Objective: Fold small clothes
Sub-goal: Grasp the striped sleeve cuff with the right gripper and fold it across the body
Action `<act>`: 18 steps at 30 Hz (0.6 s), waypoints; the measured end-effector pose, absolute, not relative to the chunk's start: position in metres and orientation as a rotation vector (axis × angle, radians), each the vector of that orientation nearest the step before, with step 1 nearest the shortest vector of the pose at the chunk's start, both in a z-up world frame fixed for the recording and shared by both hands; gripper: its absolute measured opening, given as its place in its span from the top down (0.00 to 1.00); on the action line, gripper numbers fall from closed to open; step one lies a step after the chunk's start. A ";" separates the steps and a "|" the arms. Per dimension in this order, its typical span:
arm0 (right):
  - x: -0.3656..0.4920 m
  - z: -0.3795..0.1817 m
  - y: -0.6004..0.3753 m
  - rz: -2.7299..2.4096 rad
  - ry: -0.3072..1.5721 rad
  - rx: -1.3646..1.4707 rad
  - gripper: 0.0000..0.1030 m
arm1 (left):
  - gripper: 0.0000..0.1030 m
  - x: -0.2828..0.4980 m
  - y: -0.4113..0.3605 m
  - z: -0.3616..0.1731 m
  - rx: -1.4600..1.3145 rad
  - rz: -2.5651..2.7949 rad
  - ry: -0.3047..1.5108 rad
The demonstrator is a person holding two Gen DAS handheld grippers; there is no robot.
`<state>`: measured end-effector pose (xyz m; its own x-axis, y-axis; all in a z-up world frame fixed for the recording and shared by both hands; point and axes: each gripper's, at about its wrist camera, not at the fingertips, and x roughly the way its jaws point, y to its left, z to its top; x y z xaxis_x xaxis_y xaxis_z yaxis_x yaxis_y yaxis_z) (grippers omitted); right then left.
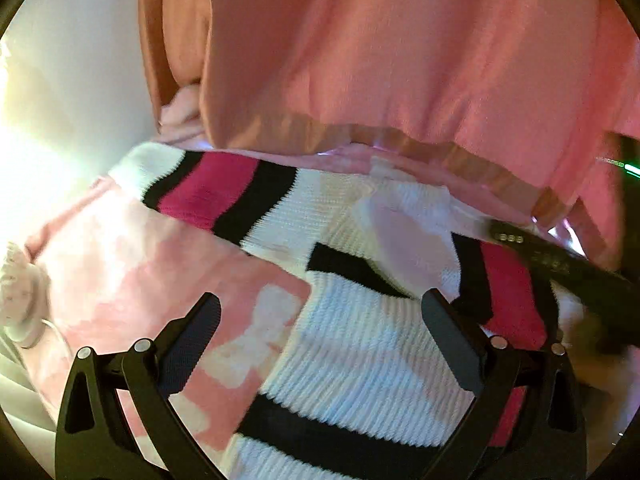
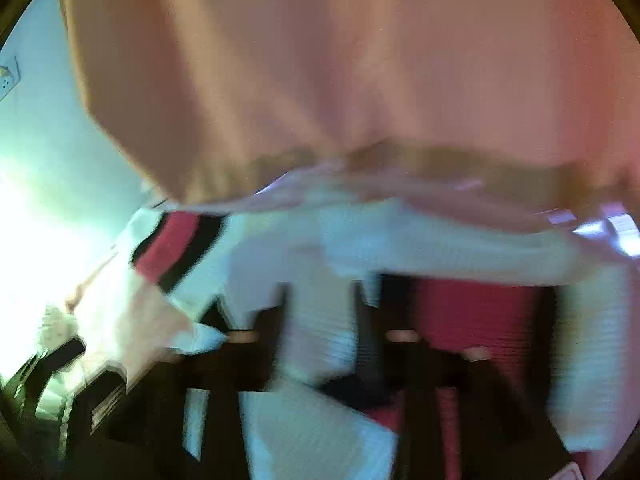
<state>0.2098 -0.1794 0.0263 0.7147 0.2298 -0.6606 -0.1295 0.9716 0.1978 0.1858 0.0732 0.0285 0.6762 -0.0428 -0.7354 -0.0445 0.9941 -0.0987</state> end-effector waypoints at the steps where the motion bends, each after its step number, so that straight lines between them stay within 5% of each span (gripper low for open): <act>1: 0.191 0.035 -0.199 0.134 0.731 0.095 0.44 | 0.05 0.190 0.072 0.025 -0.129 -0.009 0.846; 10: 0.102 -0.025 -0.335 -0.196 0.906 0.033 0.43 | 0.06 0.256 0.034 -0.039 -0.163 -0.025 1.014; 15: 0.116 -0.054 -0.347 -0.148 0.948 -0.019 0.43 | 0.36 0.276 0.021 -0.060 -0.137 -0.020 1.041; 17: 0.125 -0.062 -0.341 -0.125 0.953 0.001 0.54 | 0.50 0.279 0.020 -0.057 -0.149 -0.020 1.026; 18: 0.130 -0.065 -0.341 -0.111 0.956 0.012 0.82 | 0.54 0.281 0.019 -0.054 -0.150 -0.013 1.014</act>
